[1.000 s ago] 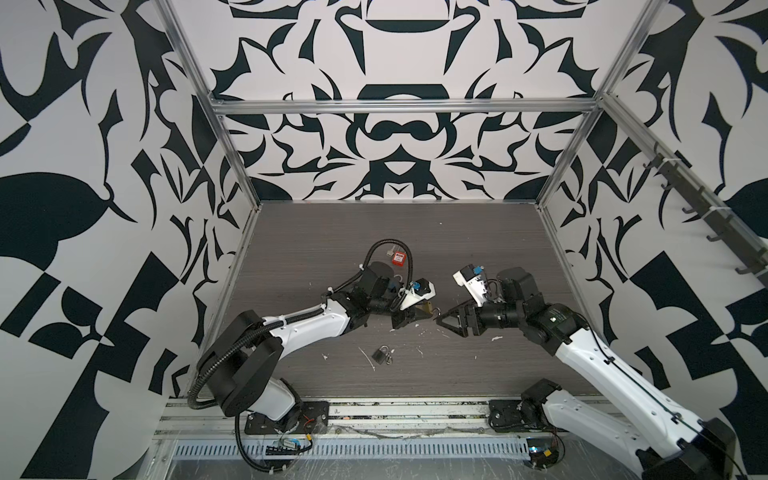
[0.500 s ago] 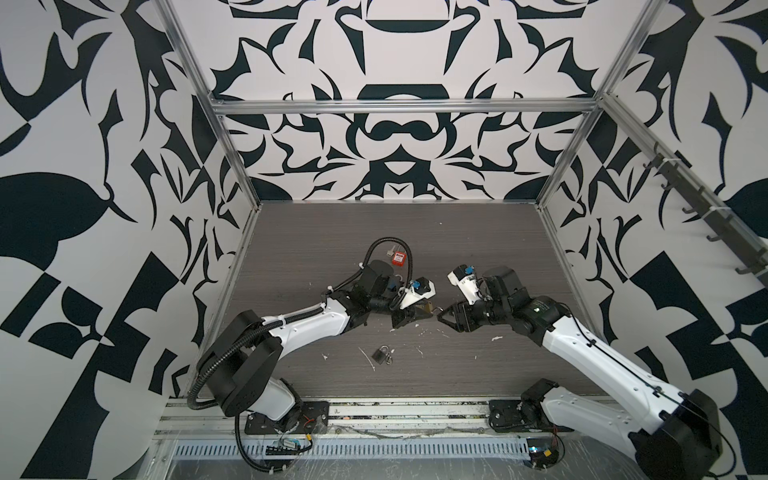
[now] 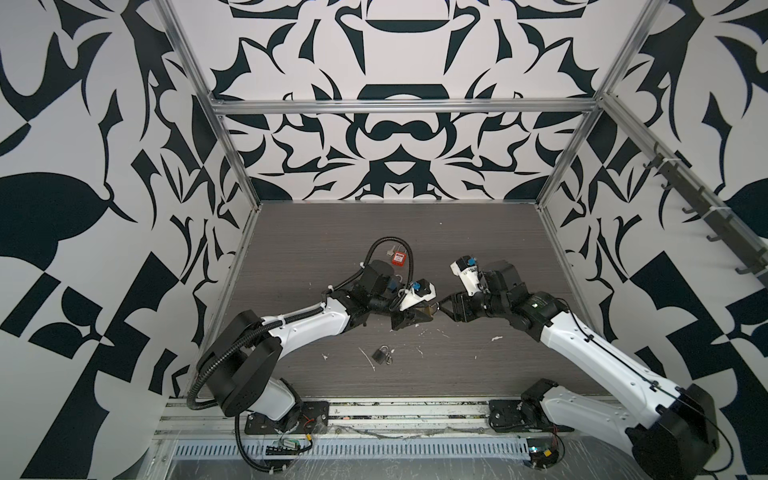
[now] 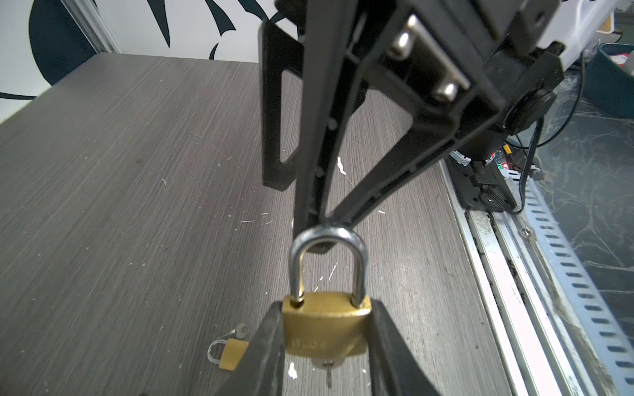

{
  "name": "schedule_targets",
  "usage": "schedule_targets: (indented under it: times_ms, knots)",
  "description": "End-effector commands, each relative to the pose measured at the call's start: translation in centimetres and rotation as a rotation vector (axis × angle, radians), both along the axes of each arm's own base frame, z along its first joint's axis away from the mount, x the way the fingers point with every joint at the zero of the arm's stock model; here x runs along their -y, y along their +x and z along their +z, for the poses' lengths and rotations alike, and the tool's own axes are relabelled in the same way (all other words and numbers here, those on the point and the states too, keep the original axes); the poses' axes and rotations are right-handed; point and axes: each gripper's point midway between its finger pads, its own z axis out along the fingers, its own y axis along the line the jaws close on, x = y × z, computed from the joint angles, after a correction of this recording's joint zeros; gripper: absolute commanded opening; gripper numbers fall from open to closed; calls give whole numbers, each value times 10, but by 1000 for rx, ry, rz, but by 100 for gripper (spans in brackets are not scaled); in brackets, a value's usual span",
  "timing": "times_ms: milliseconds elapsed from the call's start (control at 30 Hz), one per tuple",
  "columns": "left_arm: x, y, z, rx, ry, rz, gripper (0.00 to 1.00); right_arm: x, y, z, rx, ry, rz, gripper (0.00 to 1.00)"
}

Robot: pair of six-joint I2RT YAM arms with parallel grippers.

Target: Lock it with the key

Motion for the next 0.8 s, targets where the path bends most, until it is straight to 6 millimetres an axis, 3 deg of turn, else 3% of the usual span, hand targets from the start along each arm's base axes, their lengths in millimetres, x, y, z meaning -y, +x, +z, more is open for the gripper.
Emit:
schedule_targets:
  times_ms: [0,200,433,500,667,767]
  knots:
    - [2,3,20,50,-27,-10,0,2,10,29,57,35,-66,61]
    - [0,12,14,78,21,26,0,6,1,48,38,122,-130,59]
    - [2,17,13,82,48,39,0,-13,-1,35,-88,206,-112,51]
    - [2,18,11,93,58,43,0,-18,0,33,-104,230,-101,44]
    - [3,19,10,106,71,46,0,-23,4,34,-104,243,-93,34]
    - [3,19,9,107,74,48,0,-24,5,33,-106,242,-91,33]
